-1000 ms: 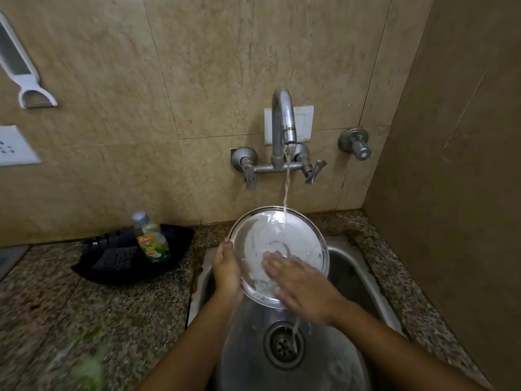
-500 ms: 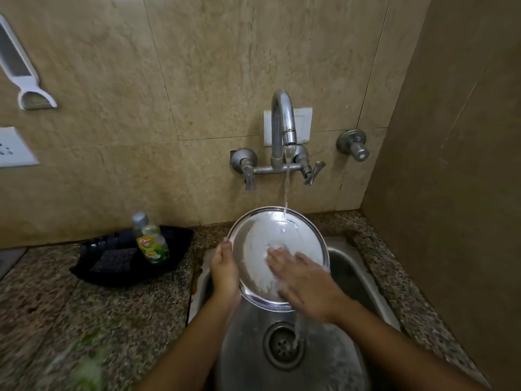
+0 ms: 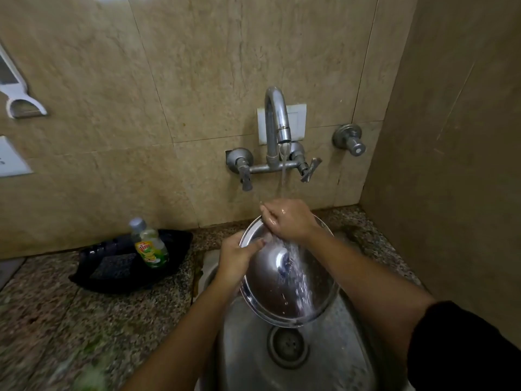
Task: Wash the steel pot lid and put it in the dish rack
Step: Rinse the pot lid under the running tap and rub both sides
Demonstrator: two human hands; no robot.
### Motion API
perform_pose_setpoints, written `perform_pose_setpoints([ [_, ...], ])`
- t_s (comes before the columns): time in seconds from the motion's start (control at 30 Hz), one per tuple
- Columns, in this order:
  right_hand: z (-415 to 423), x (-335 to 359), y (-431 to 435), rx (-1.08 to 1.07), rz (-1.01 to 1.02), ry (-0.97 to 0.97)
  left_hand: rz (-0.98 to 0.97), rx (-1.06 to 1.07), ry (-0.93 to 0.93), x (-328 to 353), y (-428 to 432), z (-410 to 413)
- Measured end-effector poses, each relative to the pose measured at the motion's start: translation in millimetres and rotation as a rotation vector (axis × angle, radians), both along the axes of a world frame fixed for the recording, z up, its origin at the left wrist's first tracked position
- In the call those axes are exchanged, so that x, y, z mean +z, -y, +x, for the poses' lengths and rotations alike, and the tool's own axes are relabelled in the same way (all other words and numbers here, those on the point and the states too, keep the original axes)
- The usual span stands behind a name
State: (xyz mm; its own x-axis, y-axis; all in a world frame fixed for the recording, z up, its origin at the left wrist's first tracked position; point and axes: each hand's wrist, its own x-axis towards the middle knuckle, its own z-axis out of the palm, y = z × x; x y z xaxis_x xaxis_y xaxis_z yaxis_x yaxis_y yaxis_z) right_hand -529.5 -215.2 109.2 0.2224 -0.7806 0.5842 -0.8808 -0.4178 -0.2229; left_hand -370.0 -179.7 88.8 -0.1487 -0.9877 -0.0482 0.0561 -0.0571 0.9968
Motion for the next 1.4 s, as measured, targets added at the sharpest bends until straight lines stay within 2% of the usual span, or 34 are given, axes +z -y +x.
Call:
perform_pose_setpoints([
  [0.1, -19.9, 0.4, 7.7, -0.104, 0.307, 0.412, -0.024, -0.011, 0.026, 5.9, 8.1, -2.0],
  [0.13, -23.1, 1.8, 9.1, -0.154, 0.351, 0.485, -0.028, -0.010, 0.028, 7.0, 10.4, -2.1],
  [0.2, -17.5, 5.9, 9.3, -0.188, 0.281, 0.333, -0.034, -0.027, 0.018, 9.5, 15.2, -4.8],
  [0.3, 7.5, 9.0, 2.8, 0.047, 0.025, -0.056, -0.052, -0.058, 0.072, 12.1, 16.7, -12.7],
  [0.37, 5.6, 13.4, 3.8, 0.158, -0.005, -0.213, -0.038, -0.053, 0.059, 12.7, 15.1, -13.5],
  [0.43, -16.9, 12.9, 8.6, 0.135, 0.090, -0.186, -0.010, -0.041, 0.006, 12.2, 14.1, -7.5],
  [0.5, -46.9, 9.0, 7.5, 0.047, 0.206, -0.044, 0.022, -0.014, -0.031, 12.7, 15.2, 0.0],
  [0.57, -58.7, 2.8, 6.1, 0.024, 0.210, 0.030, 0.034, 0.000, -0.039, 14.6, 18.1, 3.5],
  [0.73, -13.6, 11.8, 6.8, 0.190, 0.153, -0.073, -0.036, -0.074, 0.057, 18.5, 22.6, -1.0],
  [0.8, -13.8, 14.3, 9.7, 0.242, 0.288, 0.110, -0.042, -0.043, 0.050, 16.1, 23.8, -1.4],
  [0.9, -43.4, 12.5, 7.6, 0.202, 0.583, 0.694, 0.019, 0.062, -0.056, 11.6, 24.4, 2.9],
  [0.97, -58.4, 9.8, 5.6, 0.152, 0.659, 0.906, 0.067, 0.088, -0.119, 10.5, 25.0, 5.1],
  [1.03, -54.8, 12.5, 5.9, 0.181, 0.670, 0.905, 0.081, 0.072, -0.116, 12.4, 25.8, 3.1],
  [1.13, -33.2, 25.3, 9.6, 0.301, 0.682, 0.694, 0.043, 0.021, -0.062, 16.0, 25.2, -3.9],
  [1.2, -27.2, 31.1, 11.7, 0.308, 0.682, 0.603, -0.011, -0.003, -0.005, 17.9, 24.9, -5.6],
  [1.3, -45.9, 25.8, 7.2, 0.294, 0.781, 0.672, -0.140, -0.015, 0.110, 16.9, 26.2, -0.8],
  [1.4, -70.0, 7.9, 1.5, 0.205, 0.821, 0.955, -0.052, 0.114, -0.005, 10.4, 21.6, 8.2],
])
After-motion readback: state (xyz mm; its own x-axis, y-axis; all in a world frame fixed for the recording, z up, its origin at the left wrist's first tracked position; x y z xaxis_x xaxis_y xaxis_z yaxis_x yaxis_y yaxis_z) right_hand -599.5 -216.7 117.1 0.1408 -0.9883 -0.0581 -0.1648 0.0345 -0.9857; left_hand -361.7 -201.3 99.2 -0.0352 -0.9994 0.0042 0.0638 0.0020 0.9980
